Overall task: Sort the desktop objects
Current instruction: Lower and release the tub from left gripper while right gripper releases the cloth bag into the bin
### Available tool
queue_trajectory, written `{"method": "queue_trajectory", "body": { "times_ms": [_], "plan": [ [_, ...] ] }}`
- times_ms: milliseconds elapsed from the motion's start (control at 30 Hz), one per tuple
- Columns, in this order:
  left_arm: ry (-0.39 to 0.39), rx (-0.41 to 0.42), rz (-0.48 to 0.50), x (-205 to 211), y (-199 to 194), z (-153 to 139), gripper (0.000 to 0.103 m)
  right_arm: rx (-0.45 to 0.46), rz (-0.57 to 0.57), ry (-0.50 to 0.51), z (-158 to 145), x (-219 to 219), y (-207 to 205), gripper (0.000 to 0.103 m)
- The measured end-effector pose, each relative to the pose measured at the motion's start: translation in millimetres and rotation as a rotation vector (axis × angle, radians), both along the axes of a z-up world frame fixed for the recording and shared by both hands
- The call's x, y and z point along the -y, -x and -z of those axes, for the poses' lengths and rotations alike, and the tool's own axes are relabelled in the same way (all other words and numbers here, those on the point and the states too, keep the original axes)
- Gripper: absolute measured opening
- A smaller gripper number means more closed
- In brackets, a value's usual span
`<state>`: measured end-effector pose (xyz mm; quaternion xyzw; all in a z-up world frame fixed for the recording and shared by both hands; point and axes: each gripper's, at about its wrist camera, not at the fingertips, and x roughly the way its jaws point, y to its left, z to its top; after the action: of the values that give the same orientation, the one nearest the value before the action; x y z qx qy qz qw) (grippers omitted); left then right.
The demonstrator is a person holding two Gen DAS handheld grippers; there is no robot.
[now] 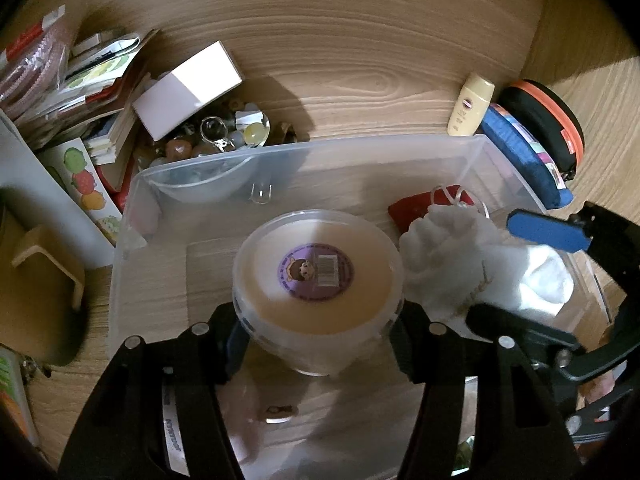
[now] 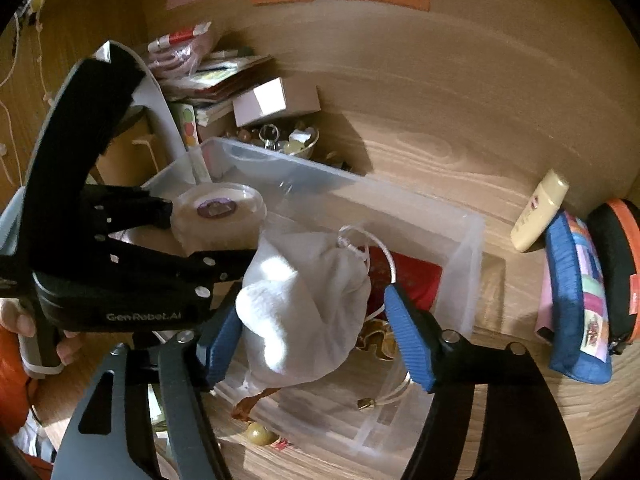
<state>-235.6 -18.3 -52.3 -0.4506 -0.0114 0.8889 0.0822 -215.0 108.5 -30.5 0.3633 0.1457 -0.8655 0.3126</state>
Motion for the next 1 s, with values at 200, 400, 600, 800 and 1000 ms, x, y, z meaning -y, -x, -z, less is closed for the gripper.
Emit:
{"method": "queue_trajectory", "body": {
  "times_ms": [200, 400, 600, 800, 1000],
  "plan": [
    [-0.006, 0.004, 0.001, 2.1, -2.7, -2.1, 0.06, -0.025, 0.011, 0.002, -8.9, -3.9, -6.7, 0.069],
    [-0.018, 0.007, -0.003, 2.7, -8.2, -6.0, 0.061, -0.03, 0.034, 0.017, -15.4, -12.8, -13.0, 0.07],
    [-0.029, 0.018, -0.007, 4.6, -15.6, -10.0, 0.061, -0.035, 0.054, 0.034, -22.3, -20.6, -22.0, 0.076],
    [-0.052, 0.017, -0.005, 7.0, -26.8, -17.7, 0.063, -0.06, 0.061, 0.043, -31.9, -26.6, -36.1, 0.076],
    [-0.019, -0.1, -0.034, 11.6, -51.8, -49.0, 0.08, -0.072, 0.068, 0.053, -38.6, -30.4, -50.4, 0.077]
  ]
}}
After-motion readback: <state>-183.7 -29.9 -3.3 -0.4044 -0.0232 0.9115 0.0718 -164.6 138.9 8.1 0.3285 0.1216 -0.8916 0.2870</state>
